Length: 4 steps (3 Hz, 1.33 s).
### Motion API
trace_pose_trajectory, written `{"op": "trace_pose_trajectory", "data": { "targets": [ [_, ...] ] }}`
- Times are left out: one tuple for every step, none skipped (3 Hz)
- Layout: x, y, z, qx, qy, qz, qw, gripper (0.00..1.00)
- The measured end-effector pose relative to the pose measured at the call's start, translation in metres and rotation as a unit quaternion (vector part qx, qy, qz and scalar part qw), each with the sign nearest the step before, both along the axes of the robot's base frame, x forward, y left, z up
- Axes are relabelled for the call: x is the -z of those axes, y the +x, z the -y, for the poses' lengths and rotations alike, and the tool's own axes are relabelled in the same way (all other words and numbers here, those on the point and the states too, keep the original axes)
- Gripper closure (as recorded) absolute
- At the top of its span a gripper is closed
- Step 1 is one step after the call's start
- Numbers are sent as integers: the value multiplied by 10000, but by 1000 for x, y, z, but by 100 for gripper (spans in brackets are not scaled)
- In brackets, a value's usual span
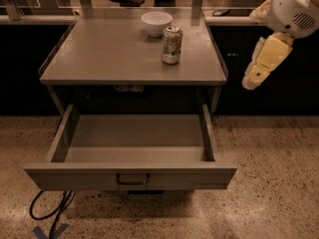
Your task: Place 7up can into top drawer
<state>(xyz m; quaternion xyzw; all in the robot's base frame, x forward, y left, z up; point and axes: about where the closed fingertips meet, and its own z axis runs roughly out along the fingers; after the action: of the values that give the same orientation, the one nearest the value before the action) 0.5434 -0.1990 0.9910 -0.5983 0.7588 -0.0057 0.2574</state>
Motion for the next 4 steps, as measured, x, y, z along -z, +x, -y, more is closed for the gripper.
{"op": "trace_pose_trajectory", "data": {
  "targets": [
    [0,5,3,-121,390,-1,9992,0],
    [7,28,-2,-516,869,-65,9949,0],
    [22,83,-23,-961,1604,-29,9824,0],
    [3,133,-38,-989,1984,473,9740,0]
  ]
}}
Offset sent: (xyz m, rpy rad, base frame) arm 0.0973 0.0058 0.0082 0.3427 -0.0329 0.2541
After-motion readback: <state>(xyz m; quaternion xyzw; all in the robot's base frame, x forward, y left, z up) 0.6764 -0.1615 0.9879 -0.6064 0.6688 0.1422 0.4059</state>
